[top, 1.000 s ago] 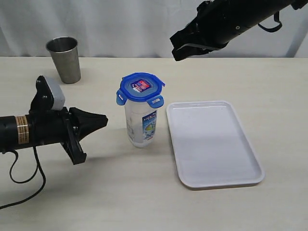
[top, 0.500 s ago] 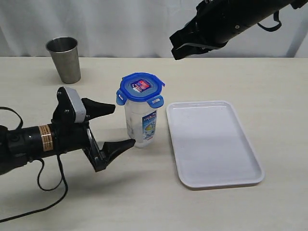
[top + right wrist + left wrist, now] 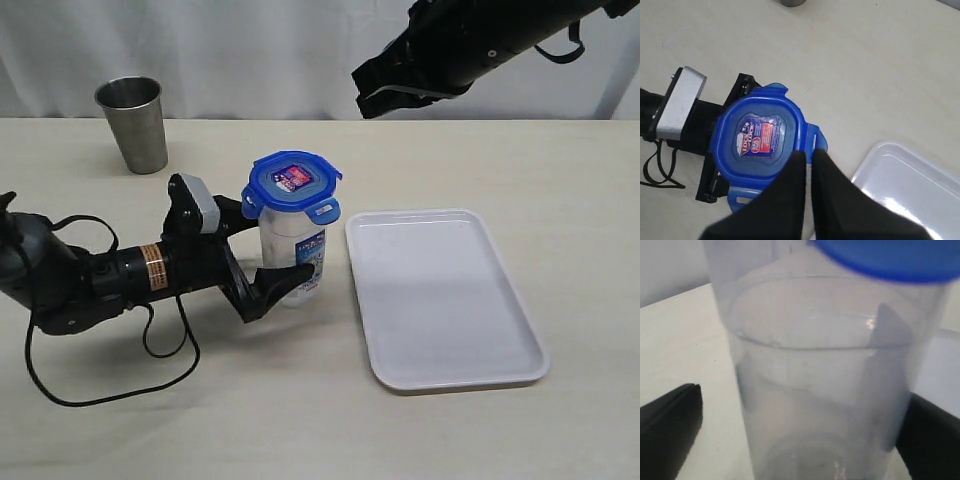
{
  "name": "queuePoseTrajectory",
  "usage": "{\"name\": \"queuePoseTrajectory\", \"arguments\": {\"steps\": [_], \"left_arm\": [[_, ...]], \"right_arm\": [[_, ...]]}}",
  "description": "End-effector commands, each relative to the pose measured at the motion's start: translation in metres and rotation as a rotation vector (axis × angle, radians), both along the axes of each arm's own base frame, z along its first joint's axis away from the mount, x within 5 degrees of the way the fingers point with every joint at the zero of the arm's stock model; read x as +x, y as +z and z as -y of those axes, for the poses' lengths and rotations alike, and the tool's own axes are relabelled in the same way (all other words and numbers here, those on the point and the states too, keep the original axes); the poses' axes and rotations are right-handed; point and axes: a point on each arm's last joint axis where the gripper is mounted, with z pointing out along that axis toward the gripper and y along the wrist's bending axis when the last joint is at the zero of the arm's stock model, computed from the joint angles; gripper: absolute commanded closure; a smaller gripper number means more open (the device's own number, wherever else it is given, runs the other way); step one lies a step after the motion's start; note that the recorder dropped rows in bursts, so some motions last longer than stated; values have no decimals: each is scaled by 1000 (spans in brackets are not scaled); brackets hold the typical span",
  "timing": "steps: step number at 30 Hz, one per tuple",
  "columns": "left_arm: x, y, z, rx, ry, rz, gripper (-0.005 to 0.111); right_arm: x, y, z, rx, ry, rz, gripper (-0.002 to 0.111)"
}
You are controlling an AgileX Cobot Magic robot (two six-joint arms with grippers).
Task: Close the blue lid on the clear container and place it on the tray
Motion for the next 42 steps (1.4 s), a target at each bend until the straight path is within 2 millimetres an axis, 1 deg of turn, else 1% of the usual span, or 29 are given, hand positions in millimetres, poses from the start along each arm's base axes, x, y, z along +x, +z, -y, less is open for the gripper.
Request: {"name": "queuePoseTrajectory", "arguments": {"steps": [1, 5, 7, 18, 25, 29, 35, 37, 38, 40, 41, 42], "left_arm": [[11, -1, 10, -48, -32, -10, 2], [15, -5, 23, -28, -55, -8, 2], [18, -5, 24, -12, -50, -8, 2], [18, -4, 24, -26, -49, -3, 2], [18, -5, 24, -22, -46, -11, 2], [17, -2, 25, -51, -55, 1, 2], [18, -1, 25, -48, -47, 36, 2], [19, -1, 25, -49, -43, 35, 5], [19, -1, 25, -50, -41, 35, 10], [19, -1, 25, -50, -41, 35, 23], [19, -1, 25, -47, -40, 34, 34], [19, -1, 25, -42, -39, 31, 42]], "right_arm": [[1, 3, 0, 3, 0, 18, 104], [1, 3, 0, 6, -5, 14, 104], [1, 3, 0, 7, -8, 12, 104], [2, 1, -1, 6, -8, 10, 104], [5, -8, -2, -5, -6, -16, 104], [7, -14, -2, -11, -9, -27, 104], [8, -17, -2, -12, -17, -17, 104], [8, -17, -2, -13, -14, -16, 104], [8, -17, -2, -13, -15, -16, 104], [8, -17, -2, -14, -13, -14, 104], [8, -17, -2, -14, -13, -14, 104], [8, -17, -2, -14, -13, -14, 104]]}}
